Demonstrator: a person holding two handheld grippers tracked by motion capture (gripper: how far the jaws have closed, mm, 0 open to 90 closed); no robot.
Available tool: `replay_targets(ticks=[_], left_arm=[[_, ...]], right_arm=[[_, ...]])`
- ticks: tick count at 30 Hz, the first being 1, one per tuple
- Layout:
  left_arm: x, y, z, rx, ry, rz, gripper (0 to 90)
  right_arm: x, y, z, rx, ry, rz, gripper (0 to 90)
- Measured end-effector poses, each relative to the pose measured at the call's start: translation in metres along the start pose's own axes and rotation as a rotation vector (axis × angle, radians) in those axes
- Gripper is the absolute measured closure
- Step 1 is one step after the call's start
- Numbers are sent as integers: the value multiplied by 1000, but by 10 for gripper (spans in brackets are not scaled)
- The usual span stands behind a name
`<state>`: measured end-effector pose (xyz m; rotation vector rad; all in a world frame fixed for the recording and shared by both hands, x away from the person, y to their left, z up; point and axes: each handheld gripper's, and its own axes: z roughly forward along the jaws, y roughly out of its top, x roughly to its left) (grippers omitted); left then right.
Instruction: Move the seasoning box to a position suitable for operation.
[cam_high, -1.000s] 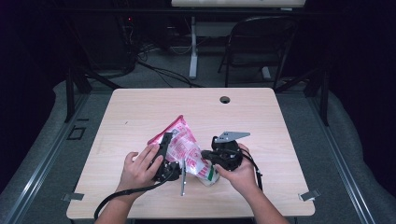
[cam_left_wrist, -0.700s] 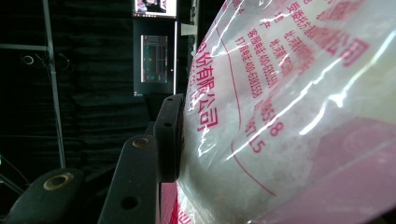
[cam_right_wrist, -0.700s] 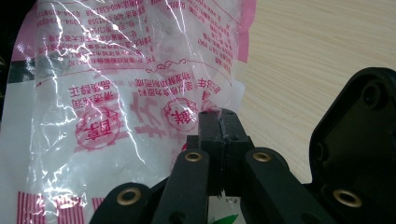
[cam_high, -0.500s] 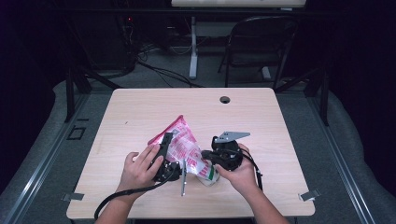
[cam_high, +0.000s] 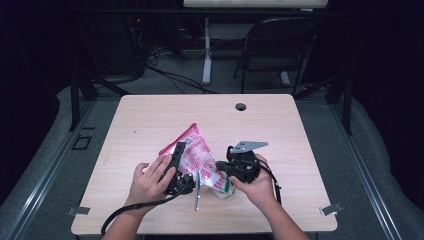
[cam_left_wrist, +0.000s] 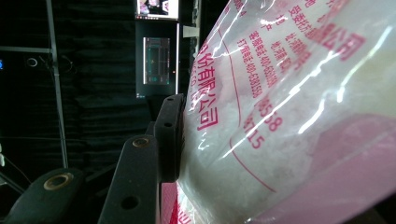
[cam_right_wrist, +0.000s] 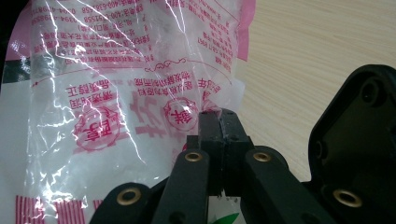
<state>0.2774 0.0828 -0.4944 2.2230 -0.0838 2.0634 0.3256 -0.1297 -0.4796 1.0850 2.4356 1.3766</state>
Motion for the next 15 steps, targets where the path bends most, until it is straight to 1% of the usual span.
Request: replay_targets(ticks=[7,8,10,15], left_arm=[[0,1,-1,0,0,1,628],[0,1,-1,4,-9,-5,628],[1,1,-1,-1,2,6,628],[0,2,-1,-3,1,3,628]], right_arm=[[0,0,0,4,-1,-2,898],[0,0,0,5,-3,-1,898],[0,0,0,5,-3,-2,898],[0,-1,-1,5,-6,0,898]])
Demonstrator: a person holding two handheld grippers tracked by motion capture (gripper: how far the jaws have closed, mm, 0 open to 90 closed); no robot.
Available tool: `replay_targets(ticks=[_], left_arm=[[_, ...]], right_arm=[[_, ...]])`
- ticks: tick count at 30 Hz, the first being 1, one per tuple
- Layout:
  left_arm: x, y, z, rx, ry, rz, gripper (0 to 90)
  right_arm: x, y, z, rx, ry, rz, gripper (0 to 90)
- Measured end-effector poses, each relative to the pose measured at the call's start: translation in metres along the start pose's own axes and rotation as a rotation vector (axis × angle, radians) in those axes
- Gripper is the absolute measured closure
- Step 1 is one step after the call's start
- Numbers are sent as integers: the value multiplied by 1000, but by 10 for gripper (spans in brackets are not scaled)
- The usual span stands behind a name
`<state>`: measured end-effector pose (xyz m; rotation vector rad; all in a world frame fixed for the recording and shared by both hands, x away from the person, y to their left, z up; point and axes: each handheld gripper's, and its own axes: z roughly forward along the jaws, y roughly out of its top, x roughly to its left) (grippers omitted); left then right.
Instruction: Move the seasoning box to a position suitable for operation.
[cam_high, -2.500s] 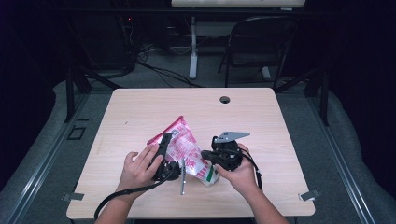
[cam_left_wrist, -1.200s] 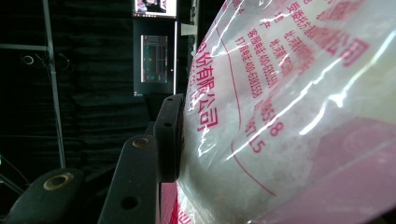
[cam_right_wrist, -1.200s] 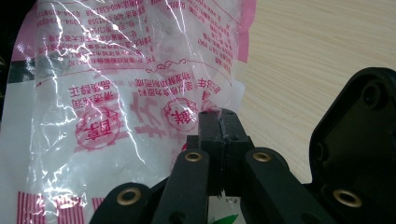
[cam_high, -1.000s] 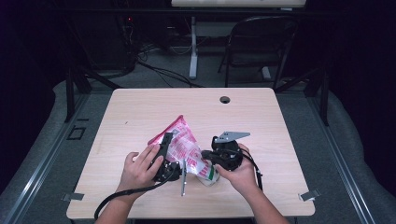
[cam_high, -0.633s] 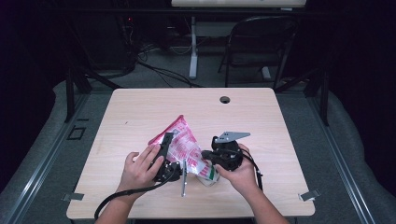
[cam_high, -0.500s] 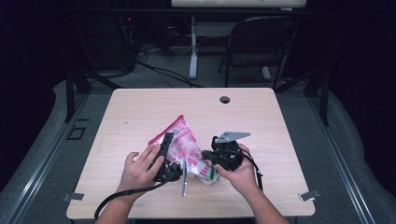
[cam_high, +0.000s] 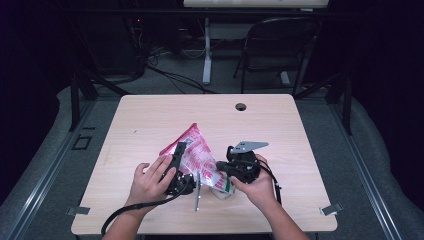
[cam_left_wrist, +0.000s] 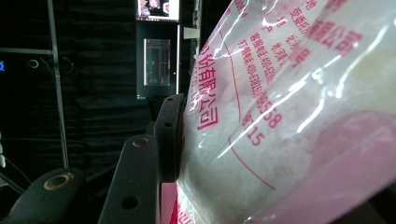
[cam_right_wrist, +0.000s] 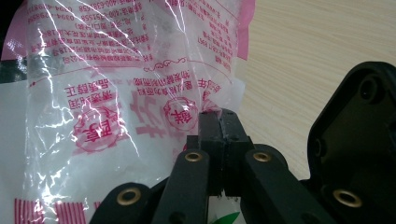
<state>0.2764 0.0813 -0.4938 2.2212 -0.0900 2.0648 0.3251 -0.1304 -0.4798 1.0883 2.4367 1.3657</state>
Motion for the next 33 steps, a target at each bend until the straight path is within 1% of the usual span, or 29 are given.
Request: replay_targets(ticks=[7,8,10,17,19,22,25,27,30,33], left_arm=[[0,1,0,-7,4,0,629],[0,1,-1,-1,-4,-5,629],[0,1,-1,-5,4,3,629],[1,1,-1,-5,5,4,629],[0,1,-1,-3,-2,-3,629],[0,2,-1,-12,3,0,629],[1,2,-1,-11,5,2,629],[1,2,-1,-8,-1,-2,629],[1,3,-2,-13,8,3,629],[1,3,-2,-14,7,3,629]], right_arm=[[0,0,0,-1,-1,2,898],[0,-1,0,-2,-1,2,898],[0,-1,0,-4,-2,4,898],[0,-1,0,-1,-3,2,898],[0,-1,0,-2,-3,3,898],[0,-1,0,0,-4,4,898],[0,-1,0,3,-3,1,898],[0,-1,0,6,-4,-1,898],[0,-2,0,6,-3,-1,898],[0,-2,0,6,-5,-1,898]])
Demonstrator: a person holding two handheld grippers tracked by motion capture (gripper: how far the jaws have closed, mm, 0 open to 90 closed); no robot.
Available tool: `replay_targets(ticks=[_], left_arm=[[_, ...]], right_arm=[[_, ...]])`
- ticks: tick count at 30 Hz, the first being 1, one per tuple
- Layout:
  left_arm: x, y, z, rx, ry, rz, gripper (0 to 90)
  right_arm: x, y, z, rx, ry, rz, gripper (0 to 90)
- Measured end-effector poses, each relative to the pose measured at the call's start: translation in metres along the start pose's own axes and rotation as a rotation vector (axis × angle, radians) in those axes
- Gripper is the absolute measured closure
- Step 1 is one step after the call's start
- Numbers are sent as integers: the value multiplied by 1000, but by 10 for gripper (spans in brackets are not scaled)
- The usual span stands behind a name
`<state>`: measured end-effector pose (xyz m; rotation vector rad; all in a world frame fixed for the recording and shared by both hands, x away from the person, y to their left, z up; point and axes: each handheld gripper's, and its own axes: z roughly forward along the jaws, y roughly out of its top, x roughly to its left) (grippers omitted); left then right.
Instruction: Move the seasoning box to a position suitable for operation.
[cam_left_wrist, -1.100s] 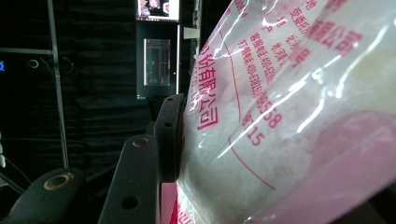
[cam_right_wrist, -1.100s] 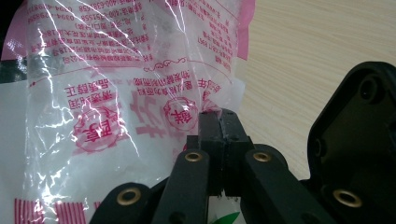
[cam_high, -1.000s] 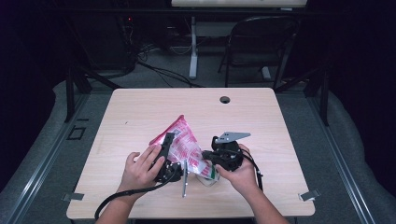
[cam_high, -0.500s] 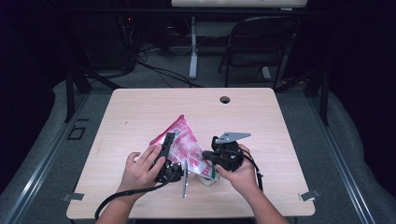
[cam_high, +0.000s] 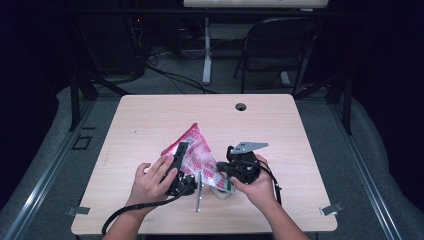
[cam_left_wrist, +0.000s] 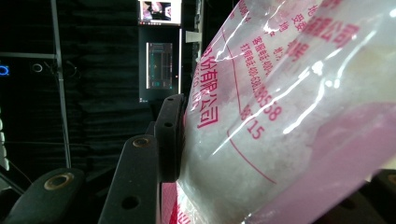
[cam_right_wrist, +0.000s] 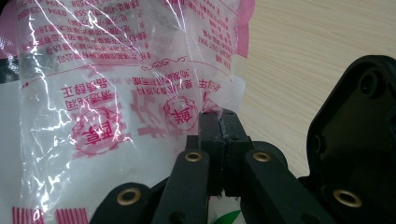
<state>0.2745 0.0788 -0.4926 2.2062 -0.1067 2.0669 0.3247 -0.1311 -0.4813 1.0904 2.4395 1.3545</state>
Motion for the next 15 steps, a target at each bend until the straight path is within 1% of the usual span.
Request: replay_targets(ticks=[6,12,15], left_arm=[[0,0,0,-4,5,2,629],[0,1,-1,-4,-3,-2,629],[1,2,-1,-8,4,5,629]], right_arm=[[0,0,0,-3,0,1,898],[0,-1,0,-4,1,7,898],[0,-1,-1,2,0,3,898]])
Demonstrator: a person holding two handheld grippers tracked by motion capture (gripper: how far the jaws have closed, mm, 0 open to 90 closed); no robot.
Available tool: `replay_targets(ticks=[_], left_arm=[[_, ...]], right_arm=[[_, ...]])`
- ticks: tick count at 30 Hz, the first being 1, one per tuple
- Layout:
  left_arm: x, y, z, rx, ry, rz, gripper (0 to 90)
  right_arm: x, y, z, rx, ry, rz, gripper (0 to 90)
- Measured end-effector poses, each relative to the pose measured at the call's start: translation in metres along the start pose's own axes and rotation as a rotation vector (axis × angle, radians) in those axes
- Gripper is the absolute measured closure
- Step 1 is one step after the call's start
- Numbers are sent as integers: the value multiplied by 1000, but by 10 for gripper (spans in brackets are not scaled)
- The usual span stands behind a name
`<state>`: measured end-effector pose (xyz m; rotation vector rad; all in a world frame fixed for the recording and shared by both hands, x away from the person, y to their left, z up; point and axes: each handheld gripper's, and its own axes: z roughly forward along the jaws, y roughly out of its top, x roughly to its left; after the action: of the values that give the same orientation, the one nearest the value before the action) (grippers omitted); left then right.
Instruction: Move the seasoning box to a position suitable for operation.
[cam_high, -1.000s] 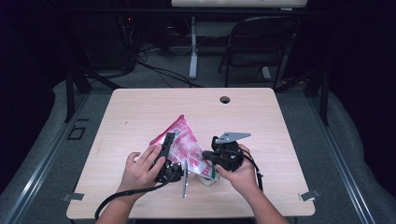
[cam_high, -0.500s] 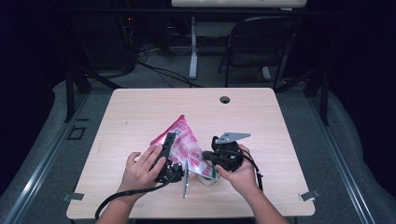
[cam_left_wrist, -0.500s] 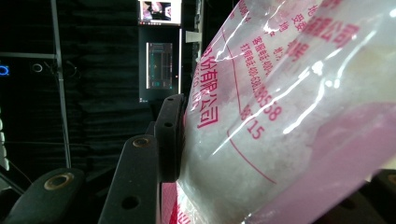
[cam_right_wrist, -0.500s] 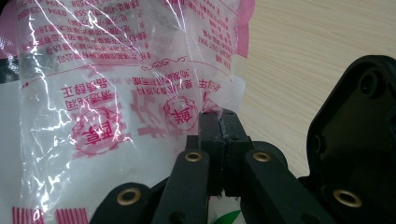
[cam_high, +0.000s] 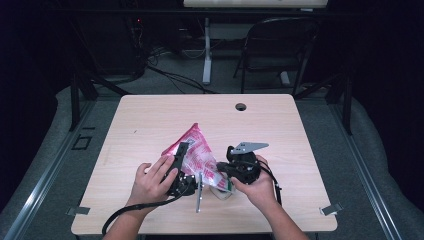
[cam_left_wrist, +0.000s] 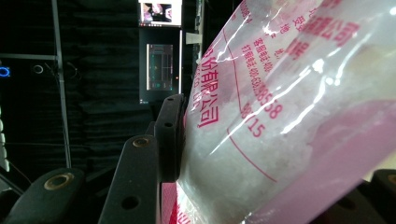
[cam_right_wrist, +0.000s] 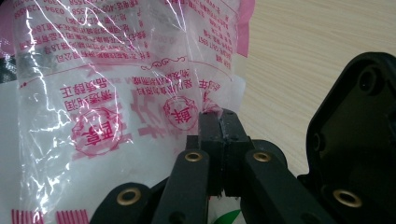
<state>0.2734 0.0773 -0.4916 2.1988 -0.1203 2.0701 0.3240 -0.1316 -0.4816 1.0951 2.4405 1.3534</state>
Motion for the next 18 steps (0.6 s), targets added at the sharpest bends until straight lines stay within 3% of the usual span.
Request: replay_targets(ticks=[18], left_arm=[[-1,3,1,-24,8,-6,630]], right_arm=[[0,-2,-2,-1,-9,4,898]])
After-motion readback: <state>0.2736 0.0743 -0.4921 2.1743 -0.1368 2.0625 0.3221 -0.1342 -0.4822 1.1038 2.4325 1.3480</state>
